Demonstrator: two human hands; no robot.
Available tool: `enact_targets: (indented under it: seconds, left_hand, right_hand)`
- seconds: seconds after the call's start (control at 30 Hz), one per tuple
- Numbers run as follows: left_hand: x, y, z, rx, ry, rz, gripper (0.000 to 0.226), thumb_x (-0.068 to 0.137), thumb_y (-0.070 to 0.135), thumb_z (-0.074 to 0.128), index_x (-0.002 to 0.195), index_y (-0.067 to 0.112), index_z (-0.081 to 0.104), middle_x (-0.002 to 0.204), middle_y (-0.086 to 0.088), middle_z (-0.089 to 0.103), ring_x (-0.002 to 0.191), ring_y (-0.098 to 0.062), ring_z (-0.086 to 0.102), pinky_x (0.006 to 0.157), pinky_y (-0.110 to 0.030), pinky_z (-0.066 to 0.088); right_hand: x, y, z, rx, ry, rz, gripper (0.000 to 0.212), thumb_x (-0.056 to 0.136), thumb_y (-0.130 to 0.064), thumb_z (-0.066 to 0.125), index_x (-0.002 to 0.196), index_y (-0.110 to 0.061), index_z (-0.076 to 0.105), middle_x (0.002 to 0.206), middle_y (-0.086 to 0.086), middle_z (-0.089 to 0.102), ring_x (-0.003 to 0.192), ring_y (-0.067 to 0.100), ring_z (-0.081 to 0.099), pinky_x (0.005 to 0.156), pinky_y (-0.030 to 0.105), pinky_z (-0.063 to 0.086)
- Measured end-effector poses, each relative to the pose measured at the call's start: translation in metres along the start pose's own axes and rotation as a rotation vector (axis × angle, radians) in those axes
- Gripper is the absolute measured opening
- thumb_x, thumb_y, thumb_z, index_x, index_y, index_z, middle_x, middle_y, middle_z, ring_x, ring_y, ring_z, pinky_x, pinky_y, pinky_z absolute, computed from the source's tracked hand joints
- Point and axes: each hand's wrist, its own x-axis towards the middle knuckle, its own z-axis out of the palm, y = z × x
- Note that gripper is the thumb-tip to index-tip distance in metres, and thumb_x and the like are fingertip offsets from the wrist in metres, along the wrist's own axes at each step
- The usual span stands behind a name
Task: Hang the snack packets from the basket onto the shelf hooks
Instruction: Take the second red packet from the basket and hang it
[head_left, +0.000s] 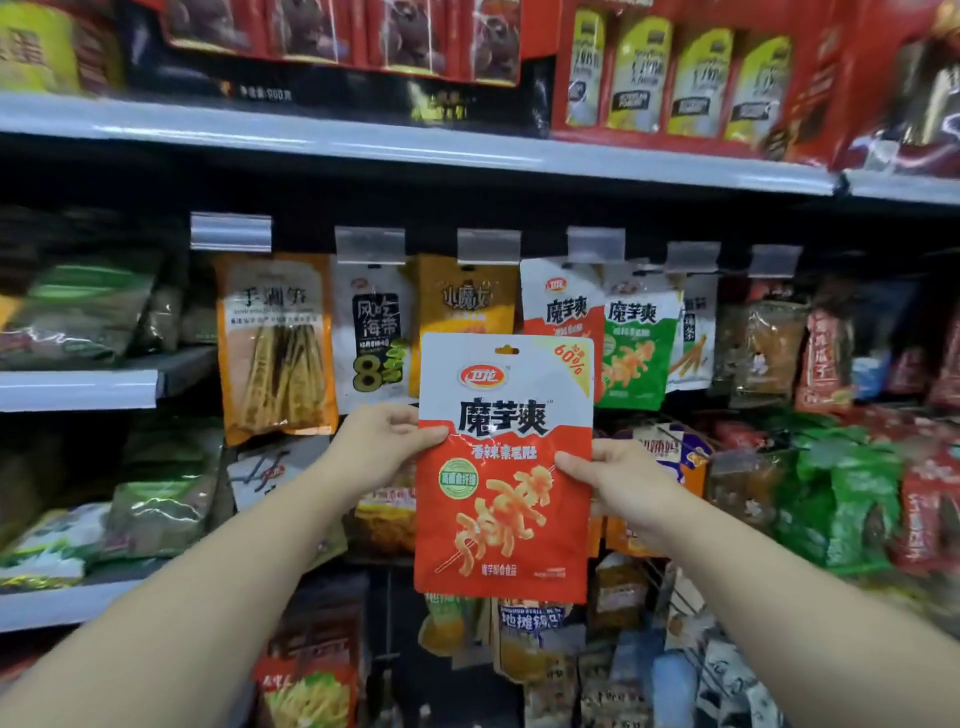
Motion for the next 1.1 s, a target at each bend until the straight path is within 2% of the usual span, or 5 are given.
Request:
enact_targets:
  seconds: [0.23, 0.43, 0.53, 0.77, 1.1]
  left_hand:
    - [0.016, 0.019, 0.025, 0.041, 0.002, 0.024, 0.017, 0.092, 0.021, 0.061, 0.096, 0.006, 0.069, 0.076, -0.002, 0.075, 0.062, -0.009, 0.068, 0.052, -0.022, 0.052]
    - [0.054, 0.018, 0.064, 0.061, 0.028, -0.034, 0.021, 0.093, 0.025, 0.06, 0.096, 0.007, 0.071, 0.09, -0.016, 0.075, 0.086, -0.041, 0.069, 0.077, -0.051, 0.058]
    - [0.084, 0.022, 0.084, 0.063, 0.085, -0.042, 0.025, 0.093, 0.022, 0.06, 0.091, -0.001, 0.068, 0.069, -0.009, 0.066, 0.058, -0.022, 0.059, 0.054, -0.031, 0.049]
    - [0.145, 0.044, 0.122, 0.057, 0.225, -0.03, 0.021, 0.095, 0.021, 0.058, 0.09, 0.003, 0.067, 0.093, -0.01, 0.074, 0.085, -0.021, 0.069, 0.062, -0.025, 0.057]
    - [0.182, 0.069, 0.133, 0.042, 0.39, 0.059, 0.023, 0.095, 0.018, 0.057, 0.075, 0.008, 0.059, 0.058, 0.001, 0.06, 0.042, -0.001, 0.055, 0.04, -0.015, 0.043]
  right_hand:
    - [0.001, -0.003, -0.022, 0.046, 0.109, -0.021, 0.018, 0.092, -0.024, 0.061, 0.095, -0.011, 0.072, 0.091, 0.008, 0.076, 0.085, 0.026, 0.073, 0.081, 0.045, 0.058]
    - [0.037, 0.009, -0.057, 0.074, 0.161, -0.029, 0.019, 0.093, -0.024, 0.06, 0.088, -0.01, 0.072, 0.085, 0.01, 0.076, 0.077, 0.027, 0.072, 0.063, 0.034, 0.057]
    - [0.069, 0.011, -0.077, 0.083, 0.175, -0.032, 0.02, 0.092, -0.023, 0.061, 0.085, -0.009, 0.073, 0.084, 0.012, 0.076, 0.08, 0.031, 0.072, 0.075, 0.045, 0.059]
    - [0.15, 0.003, -0.123, 0.06, 0.123, -0.108, 0.021, 0.093, -0.023, 0.059, 0.082, -0.011, 0.072, 0.083, 0.013, 0.075, 0.079, 0.033, 0.071, 0.081, 0.05, 0.057]
    - [0.214, -0.012, -0.141, 0.093, 0.028, -0.208, 0.019, 0.094, -0.029, 0.057, 0.091, -0.016, 0.072, 0.086, 0.004, 0.076, 0.079, 0.023, 0.073, 0.072, 0.035, 0.058]
